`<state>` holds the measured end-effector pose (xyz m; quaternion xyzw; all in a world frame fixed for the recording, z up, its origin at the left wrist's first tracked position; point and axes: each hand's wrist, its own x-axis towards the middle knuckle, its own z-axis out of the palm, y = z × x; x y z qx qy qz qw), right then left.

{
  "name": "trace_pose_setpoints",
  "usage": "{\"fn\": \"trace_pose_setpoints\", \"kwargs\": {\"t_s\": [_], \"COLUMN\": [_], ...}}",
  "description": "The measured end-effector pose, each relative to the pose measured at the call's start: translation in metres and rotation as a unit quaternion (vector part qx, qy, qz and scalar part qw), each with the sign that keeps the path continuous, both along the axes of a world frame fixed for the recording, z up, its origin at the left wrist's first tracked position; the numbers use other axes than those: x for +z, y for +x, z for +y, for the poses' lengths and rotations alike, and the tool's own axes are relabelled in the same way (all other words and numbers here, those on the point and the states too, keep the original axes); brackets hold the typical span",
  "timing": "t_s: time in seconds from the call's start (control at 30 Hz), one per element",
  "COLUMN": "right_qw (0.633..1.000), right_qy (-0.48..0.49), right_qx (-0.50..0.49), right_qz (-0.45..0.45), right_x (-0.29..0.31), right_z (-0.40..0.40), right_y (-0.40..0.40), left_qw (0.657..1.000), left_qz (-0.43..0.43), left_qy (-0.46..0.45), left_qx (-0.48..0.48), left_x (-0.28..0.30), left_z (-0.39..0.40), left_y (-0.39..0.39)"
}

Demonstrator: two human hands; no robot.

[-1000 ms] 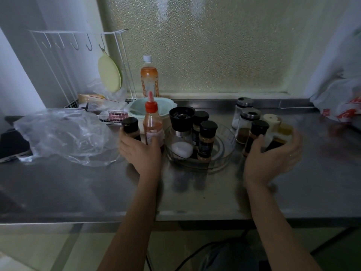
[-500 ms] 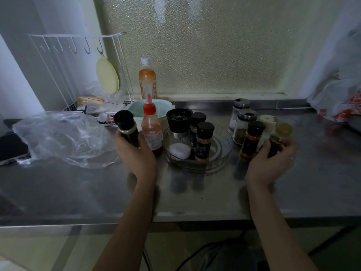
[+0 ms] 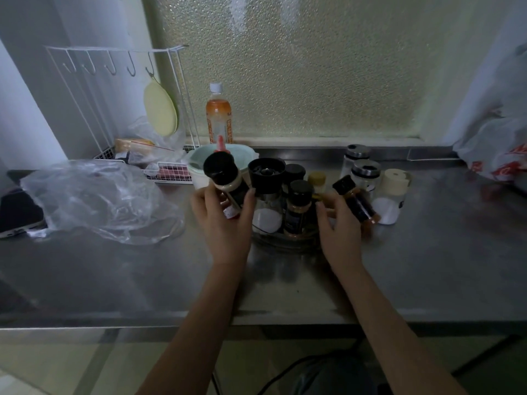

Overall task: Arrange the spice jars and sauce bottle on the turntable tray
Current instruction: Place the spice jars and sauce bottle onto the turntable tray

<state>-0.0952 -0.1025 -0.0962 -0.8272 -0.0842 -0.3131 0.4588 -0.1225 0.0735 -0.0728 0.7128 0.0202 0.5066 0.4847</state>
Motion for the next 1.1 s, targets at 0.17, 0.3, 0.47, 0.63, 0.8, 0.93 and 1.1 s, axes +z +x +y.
{"fn": "trace_pose_setpoints", "kwargs": {"t_s": [0.17, 0.3, 0.47, 0.63, 0.8, 0.93, 1.1], "right_qw": [0.998, 0.998, 0.999, 0.998, 0.997, 0.997, 0.996], "right_qy": [-0.057, -0.055, -0.042, -0.048, -0.058, -0.060, -0.063], "right_qx": [-0.005, 0.020, 0.029, 0.043, 0.053, 0.052, 0.054], "right_qz": [-0.020, -0.019, -0.014, -0.012, -0.020, -0.021, -0.021], "right_x": [0.002, 0.002, 0.003, 0.003, 0.000, 0.000, 0.001], "right_z": [0.003, 0.006, 0.005, 0.006, 0.005, 0.005, 0.005], "right_y": [-0.008, -0.015, -0.020, -0.020, -0.020, -0.021, -0.022], "left_qw": [1.000, 0.997, 0.990, 0.984, 0.979, 0.977, 0.971], "left_qz": [0.013, 0.028, 0.081, 0.108, 0.128, 0.135, 0.136], "left_qy": [0.021, 0.071, 0.090, 0.120, 0.133, 0.135, 0.176], "left_qx": [0.009, -0.011, -0.072, -0.078, -0.087, -0.093, -0.087], "left_x": [0.002, -0.001, -0.006, -0.006, -0.008, -0.010, -0.010], "left_z": [-0.002, -0.005, -0.004, -0.006, -0.008, -0.007, -0.005], "left_y": [-0.004, -0.004, 0.003, 0.007, 0.005, 0.006, 0.007]}}
